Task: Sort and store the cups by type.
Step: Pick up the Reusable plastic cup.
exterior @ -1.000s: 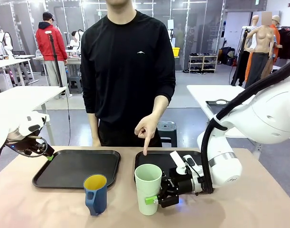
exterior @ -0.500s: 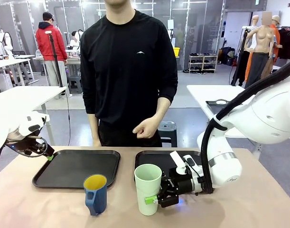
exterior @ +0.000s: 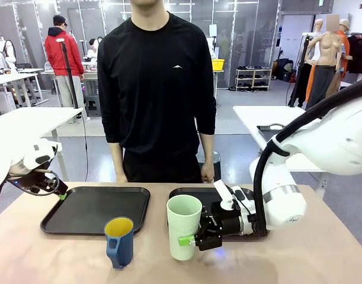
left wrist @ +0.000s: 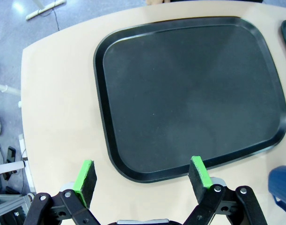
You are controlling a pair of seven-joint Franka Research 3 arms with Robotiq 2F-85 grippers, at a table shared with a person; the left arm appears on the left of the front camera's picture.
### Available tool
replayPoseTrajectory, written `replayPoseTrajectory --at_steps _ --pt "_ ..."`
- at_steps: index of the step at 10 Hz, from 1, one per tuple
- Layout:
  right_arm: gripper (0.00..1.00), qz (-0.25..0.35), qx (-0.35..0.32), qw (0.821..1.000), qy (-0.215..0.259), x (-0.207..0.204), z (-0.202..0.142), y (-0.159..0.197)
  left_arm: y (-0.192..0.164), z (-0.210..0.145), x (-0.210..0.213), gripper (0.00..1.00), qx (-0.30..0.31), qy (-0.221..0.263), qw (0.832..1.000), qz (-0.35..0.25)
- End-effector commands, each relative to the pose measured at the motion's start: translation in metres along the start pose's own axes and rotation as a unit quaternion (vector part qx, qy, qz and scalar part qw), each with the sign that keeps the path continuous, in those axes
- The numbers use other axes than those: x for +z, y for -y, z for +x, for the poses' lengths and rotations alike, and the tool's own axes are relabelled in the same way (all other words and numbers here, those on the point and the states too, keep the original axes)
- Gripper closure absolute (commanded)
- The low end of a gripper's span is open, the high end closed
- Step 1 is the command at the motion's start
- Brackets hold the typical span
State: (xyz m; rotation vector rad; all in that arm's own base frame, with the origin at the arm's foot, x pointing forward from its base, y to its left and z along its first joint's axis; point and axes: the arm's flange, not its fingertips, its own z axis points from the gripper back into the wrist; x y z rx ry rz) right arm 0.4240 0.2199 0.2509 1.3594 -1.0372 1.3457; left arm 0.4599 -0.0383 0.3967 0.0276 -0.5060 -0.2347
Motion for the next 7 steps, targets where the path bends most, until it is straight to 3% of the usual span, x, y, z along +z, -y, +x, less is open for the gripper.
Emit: replayPoseTrajectory --at_steps 1,4,7 --pt "0.52 -0.007 -0.007 1.000 -0.011 -0.008 0.029 -0.021 -0.002 0.000 0.000 0.00 0.001 0.000 1.000 0.000" --pt "0.52 -0.001 0.001 1.000 -0.031 -0.013 0.041 -0.031 -0.002 0.000 0.000 0.00 0.001 0.000 1.000 0.000" --pt "0.52 0.005 0.014 1.000 -0.019 -0.008 0.037 -0.029 -0.002 0.000 0.000 0.00 0.001 0.000 1.000 0.000"
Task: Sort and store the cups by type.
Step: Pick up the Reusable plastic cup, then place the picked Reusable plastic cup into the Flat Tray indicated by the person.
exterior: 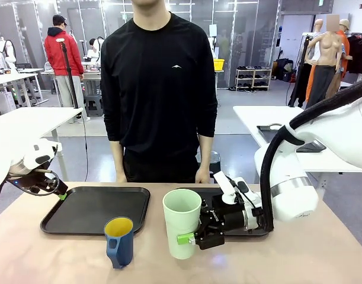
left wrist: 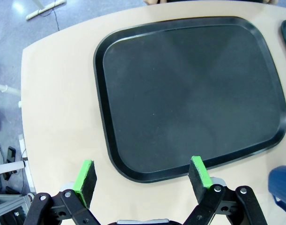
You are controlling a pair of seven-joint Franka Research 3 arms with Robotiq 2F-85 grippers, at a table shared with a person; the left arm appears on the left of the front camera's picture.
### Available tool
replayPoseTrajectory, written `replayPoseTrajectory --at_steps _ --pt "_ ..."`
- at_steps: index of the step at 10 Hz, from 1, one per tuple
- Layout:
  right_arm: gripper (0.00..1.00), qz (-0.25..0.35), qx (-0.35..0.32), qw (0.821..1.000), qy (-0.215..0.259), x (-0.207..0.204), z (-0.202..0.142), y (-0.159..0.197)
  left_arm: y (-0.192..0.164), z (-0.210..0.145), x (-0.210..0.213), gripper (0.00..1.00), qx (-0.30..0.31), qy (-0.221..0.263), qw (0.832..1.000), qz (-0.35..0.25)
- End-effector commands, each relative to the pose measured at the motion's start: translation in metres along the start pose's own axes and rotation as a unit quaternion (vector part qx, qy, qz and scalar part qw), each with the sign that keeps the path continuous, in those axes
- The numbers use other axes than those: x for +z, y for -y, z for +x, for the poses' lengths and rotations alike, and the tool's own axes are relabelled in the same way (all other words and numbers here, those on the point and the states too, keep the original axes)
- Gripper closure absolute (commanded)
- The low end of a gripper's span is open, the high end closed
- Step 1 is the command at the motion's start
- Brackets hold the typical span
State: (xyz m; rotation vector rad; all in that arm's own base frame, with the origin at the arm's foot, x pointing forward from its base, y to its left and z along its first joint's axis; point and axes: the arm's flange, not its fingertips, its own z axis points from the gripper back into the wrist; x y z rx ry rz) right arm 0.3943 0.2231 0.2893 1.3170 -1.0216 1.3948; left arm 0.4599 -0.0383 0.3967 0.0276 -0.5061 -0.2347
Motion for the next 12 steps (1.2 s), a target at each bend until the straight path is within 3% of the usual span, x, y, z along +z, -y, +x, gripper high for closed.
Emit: replayPoseTrajectory --at_steps 1,12 --pt "0.52 0.001 0.002 1.000 0.005 -0.0001 0.0002 0.0016 -0.0016 0.0000 0.0001 0.00 0.001 0.000 1.000 0.000" --pt "0.52 0.001 0.002 1.000 0.005 -0.0001 0.0002 0.0016 -0.0016 0.0000 0.0001 0.00 0.001 0.000 1.000 0.000"
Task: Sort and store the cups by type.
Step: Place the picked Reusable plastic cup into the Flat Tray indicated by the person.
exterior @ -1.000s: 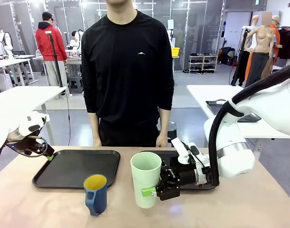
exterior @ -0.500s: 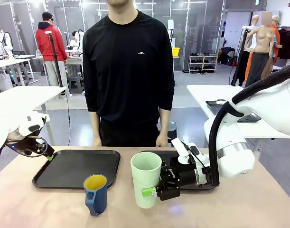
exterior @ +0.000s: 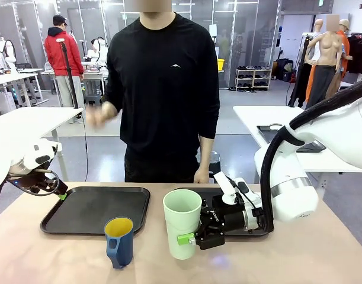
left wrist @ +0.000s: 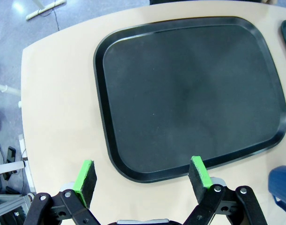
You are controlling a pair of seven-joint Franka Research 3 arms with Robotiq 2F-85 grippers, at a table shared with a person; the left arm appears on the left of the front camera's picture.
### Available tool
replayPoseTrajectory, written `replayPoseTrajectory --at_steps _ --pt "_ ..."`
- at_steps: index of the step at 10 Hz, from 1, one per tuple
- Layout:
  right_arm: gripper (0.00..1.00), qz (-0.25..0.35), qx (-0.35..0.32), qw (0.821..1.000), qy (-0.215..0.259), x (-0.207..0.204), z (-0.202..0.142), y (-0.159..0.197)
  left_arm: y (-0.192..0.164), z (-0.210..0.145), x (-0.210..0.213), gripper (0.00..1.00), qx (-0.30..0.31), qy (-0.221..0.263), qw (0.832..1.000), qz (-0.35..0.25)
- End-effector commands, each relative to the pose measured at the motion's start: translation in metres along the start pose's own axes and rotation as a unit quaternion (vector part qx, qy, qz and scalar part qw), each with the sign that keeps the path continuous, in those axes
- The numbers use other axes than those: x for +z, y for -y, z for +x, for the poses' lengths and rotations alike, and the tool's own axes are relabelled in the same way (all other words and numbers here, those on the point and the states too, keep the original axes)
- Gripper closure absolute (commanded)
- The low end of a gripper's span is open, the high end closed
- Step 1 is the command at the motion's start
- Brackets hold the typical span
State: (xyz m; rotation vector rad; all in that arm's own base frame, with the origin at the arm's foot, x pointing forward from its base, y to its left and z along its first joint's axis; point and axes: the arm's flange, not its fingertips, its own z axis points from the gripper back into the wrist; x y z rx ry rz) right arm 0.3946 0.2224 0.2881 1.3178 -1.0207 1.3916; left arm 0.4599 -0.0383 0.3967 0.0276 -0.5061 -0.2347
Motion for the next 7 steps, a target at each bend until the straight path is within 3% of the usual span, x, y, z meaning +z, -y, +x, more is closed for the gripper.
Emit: replayPoseTrajectory --at_steps 1,7 --pt "0.52 0.002 0.003 1.000 0.004 -0.0007 0.0014 0.0015 -0.0016 0.0000 0.0001 0.00 0.001 0.000 1.000 0.000" --pt "0.52 0.002 0.003 1.000 0.004 -0.0007 0.0014 0.0015 -0.0016 0.0000 0.0001 0.00 0.001 0.000 1.000 0.000"
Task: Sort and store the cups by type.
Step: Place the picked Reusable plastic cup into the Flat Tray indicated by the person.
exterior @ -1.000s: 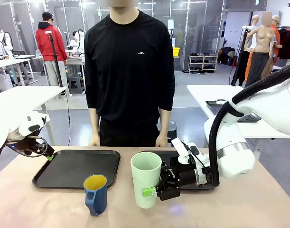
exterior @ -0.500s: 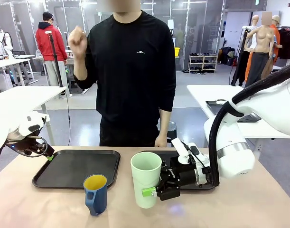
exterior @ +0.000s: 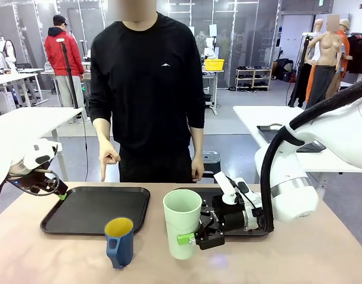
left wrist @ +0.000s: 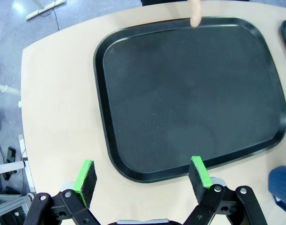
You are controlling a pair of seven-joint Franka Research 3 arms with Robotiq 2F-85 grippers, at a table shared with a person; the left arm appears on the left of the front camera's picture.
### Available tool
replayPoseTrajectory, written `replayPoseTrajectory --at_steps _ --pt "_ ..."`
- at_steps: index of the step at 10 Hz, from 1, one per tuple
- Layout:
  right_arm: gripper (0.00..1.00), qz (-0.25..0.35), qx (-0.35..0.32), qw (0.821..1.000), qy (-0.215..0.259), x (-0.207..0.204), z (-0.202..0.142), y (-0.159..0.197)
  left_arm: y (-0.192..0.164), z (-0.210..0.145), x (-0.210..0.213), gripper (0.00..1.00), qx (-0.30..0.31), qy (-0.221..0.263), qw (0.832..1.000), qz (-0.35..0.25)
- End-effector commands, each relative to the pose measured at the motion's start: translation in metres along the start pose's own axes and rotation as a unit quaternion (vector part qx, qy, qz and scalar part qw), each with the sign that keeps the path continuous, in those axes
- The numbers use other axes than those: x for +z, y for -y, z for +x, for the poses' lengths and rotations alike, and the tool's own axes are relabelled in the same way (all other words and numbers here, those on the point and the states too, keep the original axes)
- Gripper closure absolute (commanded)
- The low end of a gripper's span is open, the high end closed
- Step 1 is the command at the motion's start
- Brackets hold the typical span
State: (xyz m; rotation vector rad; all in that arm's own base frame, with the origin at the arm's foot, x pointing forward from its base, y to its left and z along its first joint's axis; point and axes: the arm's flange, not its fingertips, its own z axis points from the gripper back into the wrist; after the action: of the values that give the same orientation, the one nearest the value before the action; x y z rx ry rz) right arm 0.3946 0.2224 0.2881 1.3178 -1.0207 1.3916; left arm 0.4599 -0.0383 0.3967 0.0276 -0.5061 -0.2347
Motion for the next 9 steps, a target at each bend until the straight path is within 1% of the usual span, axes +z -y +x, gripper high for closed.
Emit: replayPoseTrajectory --at_steps 1,6,7,8,9 --pt "0.52 0.002 0.003 1.000 0.004 -0.001 0.001 0.002 -0.002 0.000 0.000 0.00 0.001 0.000 1.000 0.000" --pt "0.52 0.002 0.003 1.000 0.004 -0.001 0.001 0.002 -0.002 0.000 0.000 0.00 0.001 0.000 1.000 0.000" --pt "0.14 0.000 0.000 1.000 0.000 0.000 0.000 0.000 -0.002 0.000 0.000 0.00 0.001 0.000 1.000 0.000" --pt "0.14 0.001 0.006 1.000 0.007 0.001 0.003 0.005 -0.002 0.000 0.000 0.00 0.001 0.000 1.000 0.000" --pt "0.14 -0.008 0.020 1.000 -0.008 -0.001 0.007 0.013 -0.002 0.000 0.000 0.00 0.001 0.000 1.000 0.000"
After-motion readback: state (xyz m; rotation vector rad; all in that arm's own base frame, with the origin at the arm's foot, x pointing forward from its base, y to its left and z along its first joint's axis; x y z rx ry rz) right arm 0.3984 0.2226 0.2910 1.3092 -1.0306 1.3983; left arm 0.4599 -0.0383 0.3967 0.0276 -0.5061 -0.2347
